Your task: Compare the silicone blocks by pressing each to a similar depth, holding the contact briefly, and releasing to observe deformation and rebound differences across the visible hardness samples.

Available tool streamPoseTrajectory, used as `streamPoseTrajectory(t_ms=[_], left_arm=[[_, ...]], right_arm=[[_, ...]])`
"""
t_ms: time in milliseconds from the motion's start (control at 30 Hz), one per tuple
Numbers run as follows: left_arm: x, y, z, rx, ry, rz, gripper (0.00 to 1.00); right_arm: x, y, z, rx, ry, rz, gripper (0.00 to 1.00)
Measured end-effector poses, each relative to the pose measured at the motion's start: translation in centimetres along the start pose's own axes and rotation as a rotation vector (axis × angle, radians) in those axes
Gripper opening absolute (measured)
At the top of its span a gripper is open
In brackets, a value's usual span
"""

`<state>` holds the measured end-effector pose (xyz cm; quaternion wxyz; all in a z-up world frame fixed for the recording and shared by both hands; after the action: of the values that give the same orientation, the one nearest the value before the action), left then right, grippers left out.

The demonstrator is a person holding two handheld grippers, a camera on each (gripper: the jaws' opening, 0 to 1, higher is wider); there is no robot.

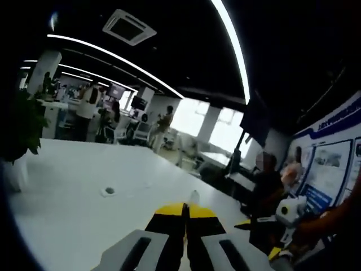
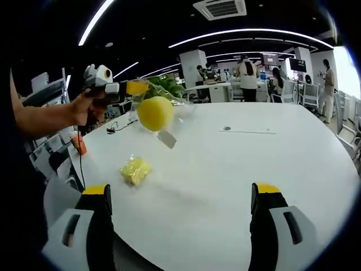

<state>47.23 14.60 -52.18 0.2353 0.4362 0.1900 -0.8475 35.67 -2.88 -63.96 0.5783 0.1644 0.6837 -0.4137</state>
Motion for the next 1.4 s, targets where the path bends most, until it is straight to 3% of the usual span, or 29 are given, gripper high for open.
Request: streamPoseTrajectory(t_ms=[333, 633, 900, 1400], left_arm=[[-3.2, -2.1, 2.0, 0.024, 0.006, 0.081, 0.00], [-4.8, -3.5, 2.7, 0.037, -0.012, 0.134, 0.00], [-5.1, -3.9, 3.0, 0.046, -0.023, 0.148, 0.00], [-4.2, -4.8, 6.2, 0.108, -0.022, 0.130, 0.00]], right_arm=[[-2.8, 0.9, 0.4, -0.004, -0.007, 0.081, 0.96], [-4.1, 1.2, 0.4, -0.013, -0.031, 0.126, 0.96], [-4.9, 1.6, 0.5, -0.022, -0.047, 0.137, 0.96], [-10.4, 3.0, -0.5, -0.090, -0.073, 0.269, 0.96]])
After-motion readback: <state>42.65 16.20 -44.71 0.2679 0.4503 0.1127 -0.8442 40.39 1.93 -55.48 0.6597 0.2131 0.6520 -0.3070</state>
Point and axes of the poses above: the point that each gripper's makers call its tool centre point, and the gripper's own axes: y roughly forward along the fingers, z roughly to its right, x roughly out of its underside, the point moved 2 cm from there along -y, roughly backward along the fingers, and after that the axes turned 13 degrees about -y, right-handed, at the moved point
